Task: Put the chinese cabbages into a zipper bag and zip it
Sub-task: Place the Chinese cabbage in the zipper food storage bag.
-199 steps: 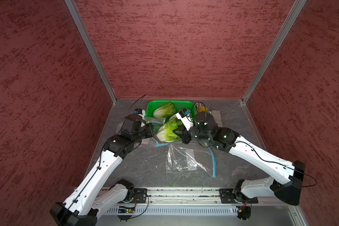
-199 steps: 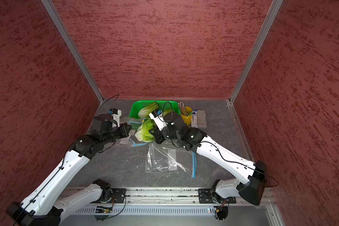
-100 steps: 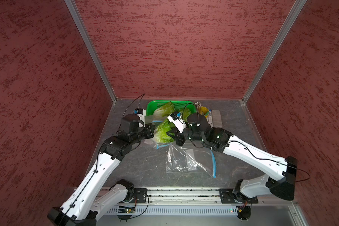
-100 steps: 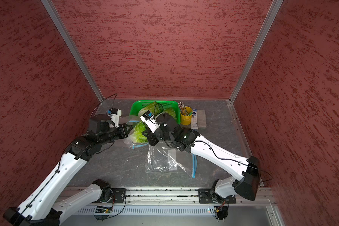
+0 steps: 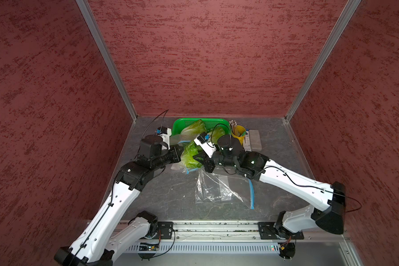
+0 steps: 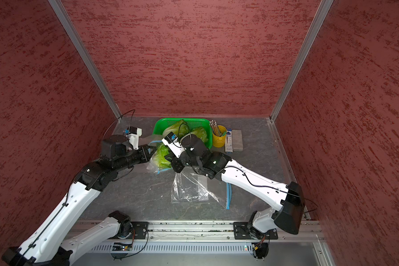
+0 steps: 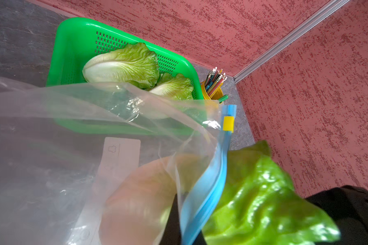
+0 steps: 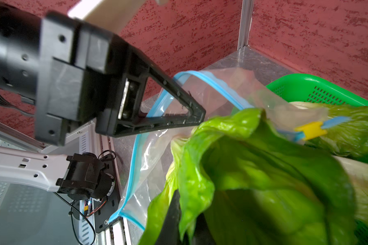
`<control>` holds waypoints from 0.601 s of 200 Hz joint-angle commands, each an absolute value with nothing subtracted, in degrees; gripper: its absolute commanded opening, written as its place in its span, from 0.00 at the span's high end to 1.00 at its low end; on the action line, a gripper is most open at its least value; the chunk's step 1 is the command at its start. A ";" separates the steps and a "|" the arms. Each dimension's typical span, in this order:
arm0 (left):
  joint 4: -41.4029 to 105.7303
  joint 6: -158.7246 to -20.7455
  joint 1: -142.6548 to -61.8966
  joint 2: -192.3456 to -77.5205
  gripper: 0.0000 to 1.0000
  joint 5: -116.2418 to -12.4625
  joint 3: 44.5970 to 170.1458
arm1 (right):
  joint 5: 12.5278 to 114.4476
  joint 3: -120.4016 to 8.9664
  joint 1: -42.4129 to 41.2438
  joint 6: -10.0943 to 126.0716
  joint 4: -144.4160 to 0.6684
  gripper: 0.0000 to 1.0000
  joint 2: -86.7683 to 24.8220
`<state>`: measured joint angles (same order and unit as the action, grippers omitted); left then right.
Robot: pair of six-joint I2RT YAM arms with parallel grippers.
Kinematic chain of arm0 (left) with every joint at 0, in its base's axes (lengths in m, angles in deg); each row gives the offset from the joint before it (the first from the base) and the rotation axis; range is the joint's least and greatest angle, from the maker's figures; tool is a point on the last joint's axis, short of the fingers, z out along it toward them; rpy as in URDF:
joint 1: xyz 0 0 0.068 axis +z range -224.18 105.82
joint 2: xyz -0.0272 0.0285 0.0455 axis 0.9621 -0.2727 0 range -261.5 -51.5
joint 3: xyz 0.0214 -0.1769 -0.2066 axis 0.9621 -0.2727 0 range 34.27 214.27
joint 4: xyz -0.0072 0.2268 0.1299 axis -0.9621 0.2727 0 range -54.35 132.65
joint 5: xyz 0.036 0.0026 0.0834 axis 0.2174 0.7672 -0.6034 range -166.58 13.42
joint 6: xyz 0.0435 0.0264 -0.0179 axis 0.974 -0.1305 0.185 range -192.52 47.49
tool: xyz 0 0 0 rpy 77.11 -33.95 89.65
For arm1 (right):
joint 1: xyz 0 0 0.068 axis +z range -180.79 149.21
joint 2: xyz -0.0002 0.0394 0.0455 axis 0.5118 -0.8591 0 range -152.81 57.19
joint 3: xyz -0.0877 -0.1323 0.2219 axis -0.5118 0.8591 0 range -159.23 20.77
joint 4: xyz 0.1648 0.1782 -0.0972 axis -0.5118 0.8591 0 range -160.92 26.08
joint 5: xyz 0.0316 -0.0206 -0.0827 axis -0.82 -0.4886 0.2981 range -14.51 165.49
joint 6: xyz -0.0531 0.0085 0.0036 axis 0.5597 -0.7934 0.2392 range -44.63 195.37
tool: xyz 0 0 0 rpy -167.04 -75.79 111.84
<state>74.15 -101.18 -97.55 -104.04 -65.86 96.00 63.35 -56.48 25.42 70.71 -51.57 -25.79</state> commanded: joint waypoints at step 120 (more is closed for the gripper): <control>71.20 -103.28 -97.13 -102.00 1.00 -66.58 97.19 | 58.28 -54.51 25.80 68.19 -61.70 0.62 -23.80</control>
